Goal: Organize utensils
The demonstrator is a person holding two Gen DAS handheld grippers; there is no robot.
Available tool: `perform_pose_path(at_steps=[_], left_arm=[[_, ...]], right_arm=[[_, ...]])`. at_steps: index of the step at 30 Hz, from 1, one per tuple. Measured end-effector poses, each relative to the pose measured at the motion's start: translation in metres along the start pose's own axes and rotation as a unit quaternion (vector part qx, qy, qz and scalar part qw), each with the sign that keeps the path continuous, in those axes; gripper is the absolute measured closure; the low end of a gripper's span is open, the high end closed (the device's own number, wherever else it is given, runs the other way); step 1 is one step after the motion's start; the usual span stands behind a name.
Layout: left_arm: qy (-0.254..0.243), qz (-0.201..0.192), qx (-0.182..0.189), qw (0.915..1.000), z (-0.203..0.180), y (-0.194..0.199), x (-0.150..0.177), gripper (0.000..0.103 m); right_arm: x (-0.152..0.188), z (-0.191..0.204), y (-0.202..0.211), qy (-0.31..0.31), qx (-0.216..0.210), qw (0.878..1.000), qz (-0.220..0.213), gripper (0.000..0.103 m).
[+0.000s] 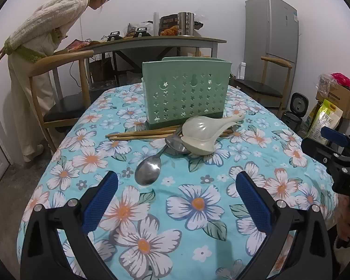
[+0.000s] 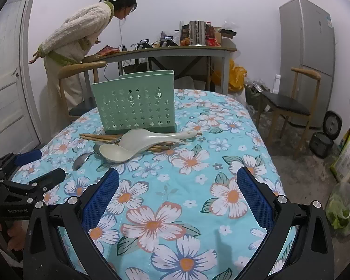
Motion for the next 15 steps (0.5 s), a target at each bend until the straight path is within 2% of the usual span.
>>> perform_pose_path(at_steps=[15], left_arm=[[0.008, 0.005, 0.005, 0.9999, 0.0012, 0.0001, 0.0008, 0.004]], right_arm=[[0.0008, -0.0021, -0.001, -0.002, -0.001, 1.0, 0.0, 0.006]])
Point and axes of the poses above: each gripper's, at about its wrist camera, not at the fingertips, and y roughly against the way its jaws point, z to its left, x to its underside, the point moved 9 cm from there along -y, roughly the way its jaws point, and after that the axes turned 1 degree about y, right-handed, at the moved point
